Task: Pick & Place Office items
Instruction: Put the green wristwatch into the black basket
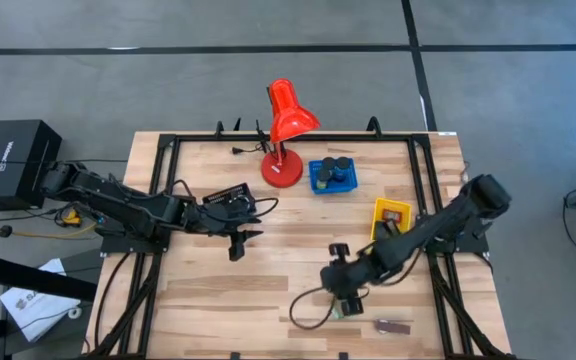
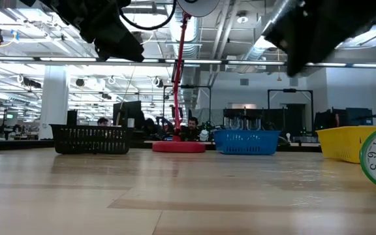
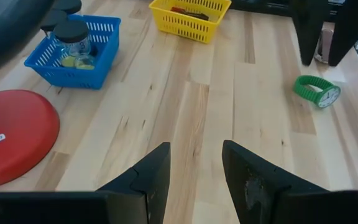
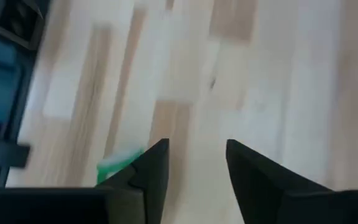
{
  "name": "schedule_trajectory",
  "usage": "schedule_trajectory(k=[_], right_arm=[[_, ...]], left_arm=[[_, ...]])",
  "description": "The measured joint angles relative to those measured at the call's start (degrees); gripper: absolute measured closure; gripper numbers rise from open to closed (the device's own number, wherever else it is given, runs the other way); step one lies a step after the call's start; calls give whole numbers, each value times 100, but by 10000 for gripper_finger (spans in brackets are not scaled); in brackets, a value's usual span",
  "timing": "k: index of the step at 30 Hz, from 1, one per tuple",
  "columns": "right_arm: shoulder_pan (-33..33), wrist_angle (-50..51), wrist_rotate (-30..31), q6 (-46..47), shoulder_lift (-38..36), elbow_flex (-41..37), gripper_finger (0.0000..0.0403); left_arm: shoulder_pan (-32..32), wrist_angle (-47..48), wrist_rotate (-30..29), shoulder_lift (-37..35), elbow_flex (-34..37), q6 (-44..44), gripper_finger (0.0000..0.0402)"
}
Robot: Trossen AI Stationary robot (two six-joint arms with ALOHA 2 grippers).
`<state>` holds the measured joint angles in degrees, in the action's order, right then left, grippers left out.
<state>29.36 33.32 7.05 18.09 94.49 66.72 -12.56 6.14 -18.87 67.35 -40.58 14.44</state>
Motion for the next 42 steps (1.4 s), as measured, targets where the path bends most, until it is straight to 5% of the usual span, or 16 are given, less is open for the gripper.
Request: schedule_trajectory(k=[9,18,29,34,42], right_arm=[[308,1332,-754,295,1371,846,238],[251,1708,-835,279,2143,1190,256],[94,1788,-168,-70,1965,1222,392],[46,1898,951,-165,1488,1220,389],[-207,2339,3854,108,156,1111,396]], left_arm=[[-66,-24,2,0,0,0,262],[-66,-75,4,0,0,0,262],[-66,-149,11,0,0,0,262],[-66,-159,11,0,0,0,262],[-66,-179,10,0,0,0,262]])
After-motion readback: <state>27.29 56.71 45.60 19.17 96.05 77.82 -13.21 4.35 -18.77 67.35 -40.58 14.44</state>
